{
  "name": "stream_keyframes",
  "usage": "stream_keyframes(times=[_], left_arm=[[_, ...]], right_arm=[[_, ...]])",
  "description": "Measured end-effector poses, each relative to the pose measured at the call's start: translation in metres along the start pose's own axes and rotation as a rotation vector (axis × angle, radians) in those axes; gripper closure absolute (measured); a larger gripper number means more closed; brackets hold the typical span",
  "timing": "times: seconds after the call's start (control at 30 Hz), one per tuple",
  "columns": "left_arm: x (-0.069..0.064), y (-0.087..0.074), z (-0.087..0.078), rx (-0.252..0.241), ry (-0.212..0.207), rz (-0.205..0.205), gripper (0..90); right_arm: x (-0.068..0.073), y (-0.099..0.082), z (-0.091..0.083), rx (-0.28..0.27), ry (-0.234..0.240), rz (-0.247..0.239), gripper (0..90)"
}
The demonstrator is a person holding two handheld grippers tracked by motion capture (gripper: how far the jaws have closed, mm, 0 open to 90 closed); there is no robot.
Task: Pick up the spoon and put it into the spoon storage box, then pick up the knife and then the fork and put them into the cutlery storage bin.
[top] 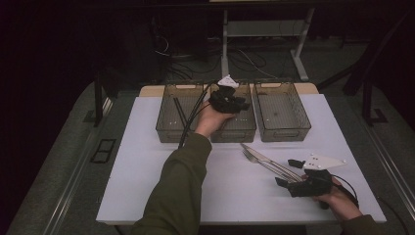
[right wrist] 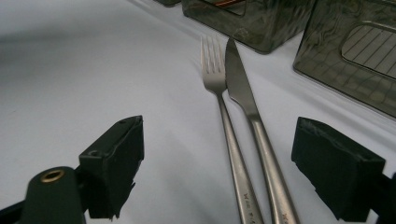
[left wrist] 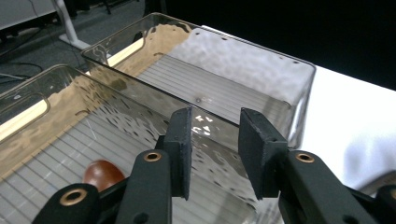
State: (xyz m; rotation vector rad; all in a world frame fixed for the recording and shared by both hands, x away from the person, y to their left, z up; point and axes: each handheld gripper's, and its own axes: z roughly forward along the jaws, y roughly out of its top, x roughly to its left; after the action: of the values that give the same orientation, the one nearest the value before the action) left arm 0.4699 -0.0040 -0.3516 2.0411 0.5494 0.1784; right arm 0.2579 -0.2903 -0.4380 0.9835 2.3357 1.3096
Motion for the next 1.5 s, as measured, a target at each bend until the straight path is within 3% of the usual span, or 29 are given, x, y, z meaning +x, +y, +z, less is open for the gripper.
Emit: stream_keyframes(times=[0.27, 0.67, 1.17, 1.5], left_arm=[[-0.013, -0.009, -0.017, 0.025, -0.041, 0.004, 52.1], [-0.040, -0.028, -0.047, 0.010, -0.082, 0.027, 44.7], [-0.057, -0.062, -0.079, -0.024, -0.072, 0.029, 37.7], [-0.074, -0.101, -0.100, -0.042, -0.064, 0.018, 30.1]], right_arm=[[0.000, 0.001, 0.002, 0.005, 0.001, 0.002, 16.3], [0.000, -0.001, 0.000, 0.006, -0.005, 0.006, 16.3], [0.000, -0.001, 0.000, 0.009, -0.010, 0.004, 16.3], [0.001, -0.001, 0.001, 0.016, -0.010, -0.002, 16.3]])
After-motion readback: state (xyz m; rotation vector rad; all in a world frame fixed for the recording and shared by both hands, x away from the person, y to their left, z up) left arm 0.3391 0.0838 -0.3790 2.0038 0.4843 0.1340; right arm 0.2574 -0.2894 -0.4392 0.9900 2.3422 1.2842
